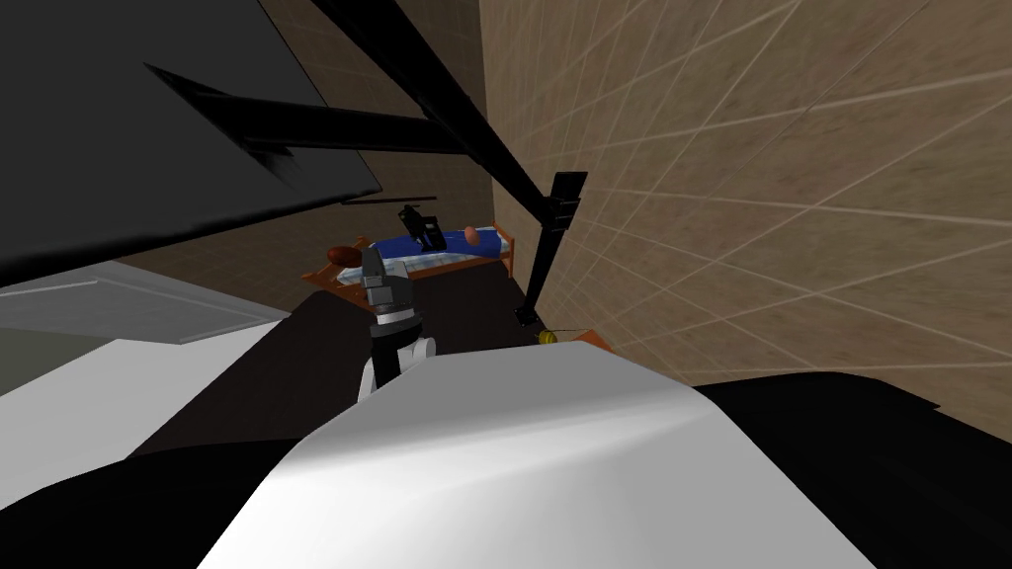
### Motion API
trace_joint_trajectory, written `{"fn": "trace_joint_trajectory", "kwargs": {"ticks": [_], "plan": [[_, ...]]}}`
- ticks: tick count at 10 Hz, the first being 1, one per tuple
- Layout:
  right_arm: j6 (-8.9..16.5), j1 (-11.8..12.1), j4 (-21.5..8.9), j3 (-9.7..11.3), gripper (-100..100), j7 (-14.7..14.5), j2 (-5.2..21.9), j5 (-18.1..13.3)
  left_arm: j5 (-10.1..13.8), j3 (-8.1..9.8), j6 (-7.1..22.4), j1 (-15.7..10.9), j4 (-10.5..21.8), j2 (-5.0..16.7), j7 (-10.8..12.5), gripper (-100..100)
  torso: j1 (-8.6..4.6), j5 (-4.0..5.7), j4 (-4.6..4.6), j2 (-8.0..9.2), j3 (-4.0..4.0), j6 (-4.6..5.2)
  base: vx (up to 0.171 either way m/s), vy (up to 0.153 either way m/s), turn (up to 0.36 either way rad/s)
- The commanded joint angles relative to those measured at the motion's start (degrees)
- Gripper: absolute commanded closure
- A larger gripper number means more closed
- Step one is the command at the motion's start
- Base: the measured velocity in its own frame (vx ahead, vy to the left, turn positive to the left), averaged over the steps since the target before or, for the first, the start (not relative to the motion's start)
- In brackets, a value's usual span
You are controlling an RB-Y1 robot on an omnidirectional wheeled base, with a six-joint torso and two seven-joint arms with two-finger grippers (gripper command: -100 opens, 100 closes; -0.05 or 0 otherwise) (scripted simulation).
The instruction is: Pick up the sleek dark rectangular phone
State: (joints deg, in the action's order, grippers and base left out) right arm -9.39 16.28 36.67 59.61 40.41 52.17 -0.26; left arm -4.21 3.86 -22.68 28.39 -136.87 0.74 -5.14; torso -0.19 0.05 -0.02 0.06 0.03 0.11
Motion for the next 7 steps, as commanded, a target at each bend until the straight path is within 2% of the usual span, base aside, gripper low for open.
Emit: {"fn": "trace_joint_trajectory", "kwargs": {"ticks": [1, 2, 3, 4, 7], "plan": [[0.4, -0.1, -1.6, -1.0, -100, -1.3, -2.1, -0.2, 0.0, 0.0, 0.0, 0.0, 0.0, 0.0, 0.0, 0, 0.0, 0.0, 0.0, 0.0, 0.0, 0.0, 0.015, -0.072, 0.006], [0.6, -0.1, -1.9, -1.3, -100, -1.6, -2.7, -0.3, 0.0, 0.0, 0.0, 0.0, 0.0, 0.0, 0.0, 0, -0.02, 0.0, 0.0, 0.01, 0.01, 0.0, 0.008, -0.06, 0.006], [0.5, -0.1, -1.6, -1.0, -100, -1.3, -2.2, -0.2, 0.0, 0.0, 0.0, 0.0, 0.0, 0.0, 0.0, 0, 0.01, 0.0, -0.01, 0.03, 0.02, 0.0, 0.002, -0.023, 0.004], [0.4, -0.1, -1.8, -1.0, 100, -1.4, -2.3, -0.3, 0.0, 0.0, 0.0, 0.0, 0.0, 0.0, 0.0, 0, 0.13, -0.03, -0.01, 0.05, 0.03, 0.0, 0.0, -0.006, -0.004], [0.4, -0.1, -1.7, -1.1, 100, -1.3, -2.3, -0.2, 0.0, -0.01, 0.0, 0.0, 0.0, 0.0, 0.0, 0, 0.2, -0.03, -0.02, 0.07, 0.04, -0.04, 0.0, 0.0, 0.0]]}}
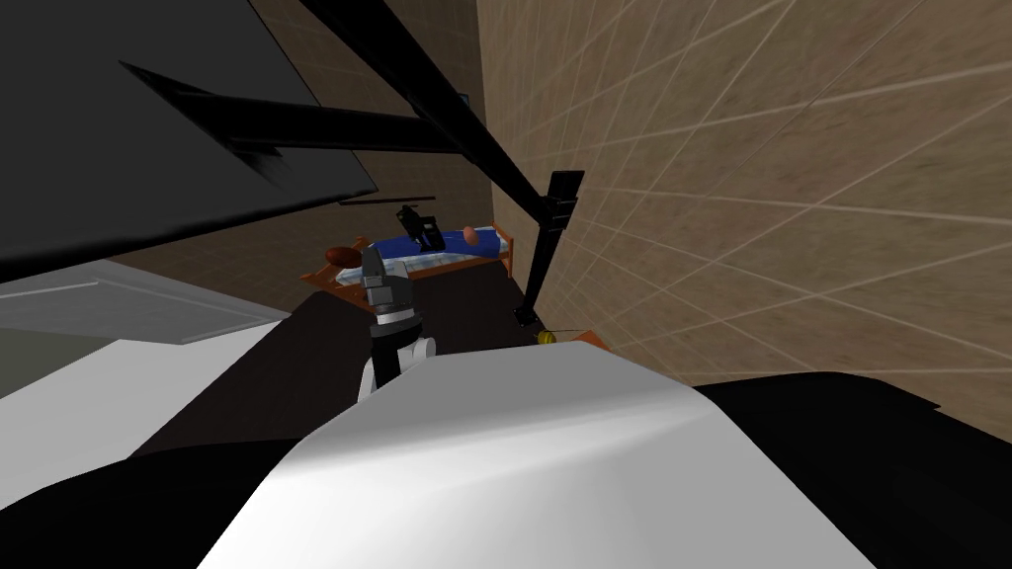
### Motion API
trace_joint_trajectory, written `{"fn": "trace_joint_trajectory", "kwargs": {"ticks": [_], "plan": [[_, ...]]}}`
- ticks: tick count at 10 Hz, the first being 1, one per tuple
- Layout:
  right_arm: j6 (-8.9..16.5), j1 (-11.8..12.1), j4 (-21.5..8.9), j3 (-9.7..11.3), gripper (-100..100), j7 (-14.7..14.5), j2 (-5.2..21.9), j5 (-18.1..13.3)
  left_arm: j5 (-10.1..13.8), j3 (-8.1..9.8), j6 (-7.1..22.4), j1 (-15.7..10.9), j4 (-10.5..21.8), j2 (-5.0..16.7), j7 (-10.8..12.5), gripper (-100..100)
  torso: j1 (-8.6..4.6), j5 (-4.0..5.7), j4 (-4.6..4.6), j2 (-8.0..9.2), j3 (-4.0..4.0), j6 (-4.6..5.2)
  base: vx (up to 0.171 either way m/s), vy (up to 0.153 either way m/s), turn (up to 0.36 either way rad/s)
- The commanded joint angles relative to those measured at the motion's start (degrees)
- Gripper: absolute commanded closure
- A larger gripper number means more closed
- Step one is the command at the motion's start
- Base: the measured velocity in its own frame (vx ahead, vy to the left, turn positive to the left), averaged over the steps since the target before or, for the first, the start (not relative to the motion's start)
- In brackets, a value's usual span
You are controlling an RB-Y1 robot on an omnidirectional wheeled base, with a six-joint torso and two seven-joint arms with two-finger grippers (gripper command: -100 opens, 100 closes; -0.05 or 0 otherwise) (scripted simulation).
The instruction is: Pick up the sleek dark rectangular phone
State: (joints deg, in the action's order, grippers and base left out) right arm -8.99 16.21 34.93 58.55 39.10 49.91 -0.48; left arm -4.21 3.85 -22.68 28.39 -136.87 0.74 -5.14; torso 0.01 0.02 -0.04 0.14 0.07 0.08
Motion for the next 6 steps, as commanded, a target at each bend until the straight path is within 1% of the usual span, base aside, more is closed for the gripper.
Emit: {"fn": "trace_joint_trajectory", "kwargs": {"ticks": [1, 2, 3, 6], "plan": [[0.0, 0.0, 0.0, 0.0, 100, 0.0, 0.0, 0.0, 0.0, 0.0, 0.0, 0.0, 0.0, 0.0, 0.0, 0, 0.0, 0.0, 0.0, 0.0, 0.0, 0.0, 0.0, 0.0, 0.0], [0.0, 0.0, 0.0, 0.0, 0, 0.0, 0.0, 0.0, 0.0, 0.0, 0.0, 0.0, 0.0, 0.0, 0.0, 0, 0.0, 0.0, 0.0, 0.0, 0.0, 0.01, 0.0, 0.0, 0.0], [-0.5, -0.1, 1.2, 1.0, 100, 1.1, 1.9, 0.2, 0.0, 0.0, 0.0, 0.0, 0.0, 0.0, 0.0, 0, 0.0, 0.0, 0.0, 0.0, 0.0, 0.01, -0.009, 0.04, -0.008], [-1.3, -0.2, 2.9, 2.6, 100, 2.9, 4.8, 0.5, 0.0, -0.01, 0.0, 0.0, 0.0, 0.0, 0.0, 0, 0.33, -0.07, -0.02, 0.07, 0.04, 0.03, -0.015, 0.079, -0.008]]}}
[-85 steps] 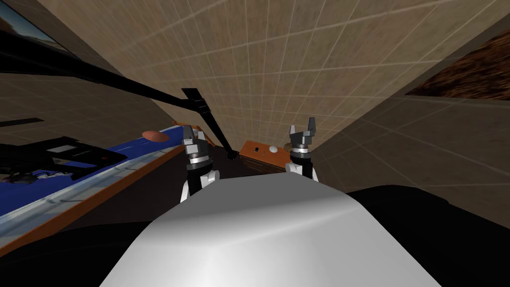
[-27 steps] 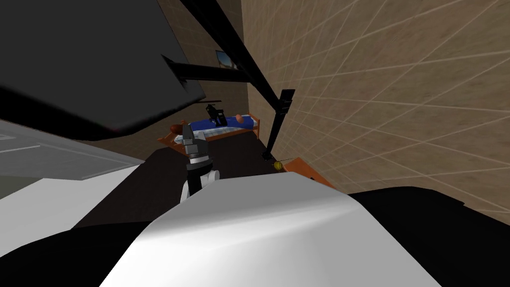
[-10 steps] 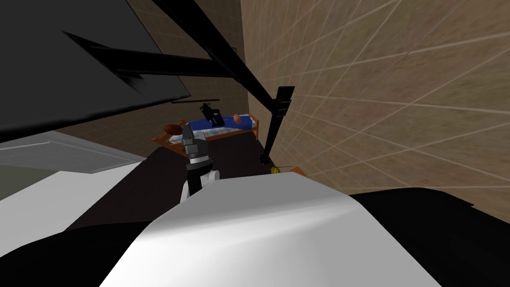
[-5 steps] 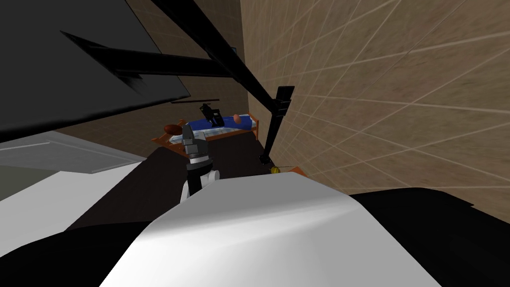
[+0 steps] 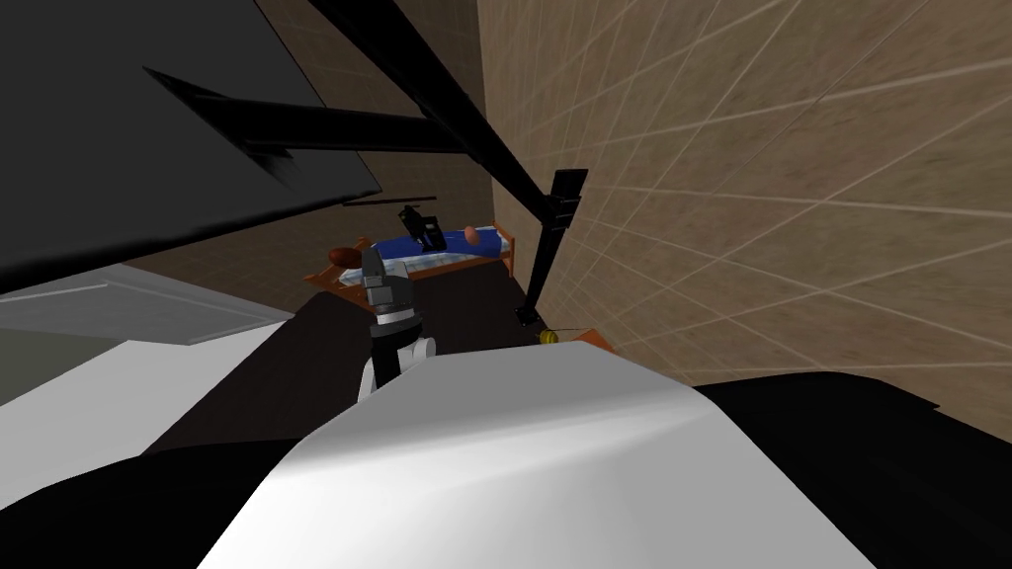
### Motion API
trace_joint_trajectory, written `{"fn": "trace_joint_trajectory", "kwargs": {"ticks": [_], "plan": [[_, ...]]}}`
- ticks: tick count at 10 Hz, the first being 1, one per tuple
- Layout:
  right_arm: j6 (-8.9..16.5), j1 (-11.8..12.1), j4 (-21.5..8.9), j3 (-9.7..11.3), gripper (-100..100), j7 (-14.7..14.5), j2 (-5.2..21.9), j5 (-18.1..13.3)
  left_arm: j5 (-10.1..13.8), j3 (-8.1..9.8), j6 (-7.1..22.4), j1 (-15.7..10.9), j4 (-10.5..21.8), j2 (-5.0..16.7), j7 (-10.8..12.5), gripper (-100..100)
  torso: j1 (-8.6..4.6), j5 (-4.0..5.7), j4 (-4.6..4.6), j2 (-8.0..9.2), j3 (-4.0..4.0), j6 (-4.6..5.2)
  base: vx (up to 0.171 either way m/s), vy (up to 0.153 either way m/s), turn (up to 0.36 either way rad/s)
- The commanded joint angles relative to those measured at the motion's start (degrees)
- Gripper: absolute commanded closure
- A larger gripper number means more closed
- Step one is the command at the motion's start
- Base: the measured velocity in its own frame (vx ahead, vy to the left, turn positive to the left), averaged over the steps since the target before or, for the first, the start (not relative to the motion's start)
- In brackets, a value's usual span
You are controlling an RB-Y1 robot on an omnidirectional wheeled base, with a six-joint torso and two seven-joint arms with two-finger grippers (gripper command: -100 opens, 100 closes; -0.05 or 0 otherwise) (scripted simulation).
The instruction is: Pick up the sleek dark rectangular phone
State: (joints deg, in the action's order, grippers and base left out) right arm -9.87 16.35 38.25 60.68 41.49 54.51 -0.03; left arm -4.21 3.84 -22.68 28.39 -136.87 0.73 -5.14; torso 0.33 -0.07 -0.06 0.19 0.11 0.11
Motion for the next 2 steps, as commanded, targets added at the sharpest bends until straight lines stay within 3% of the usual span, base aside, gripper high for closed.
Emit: {"fn": "trace_joint_trajectory", "kwargs": {"ticks": [1, 2], "plan": [[0.0, 0.0, 0.0, 0.0, 100, 0.0, 0.0, 0.0, 0.0, 0.0, 0.0, 0.0, 0.0, 0.0, 0.0, 0, 0.0, 0.0, 0.0, 0.0, 0.0, 0.0, -0.004, 0.03, -0.003], [0.0, 0.0, 0.3, 0.1, 0, 0.2, 0.2, 0.0, 0.0, 0.0, 0.0, 0.0, 0.0, 0.0, 0.0, 0, -0.14, 0.05, 0.01, -0.02, -0.02, 0.01, -0.001, 0.007, -0.001]]}}
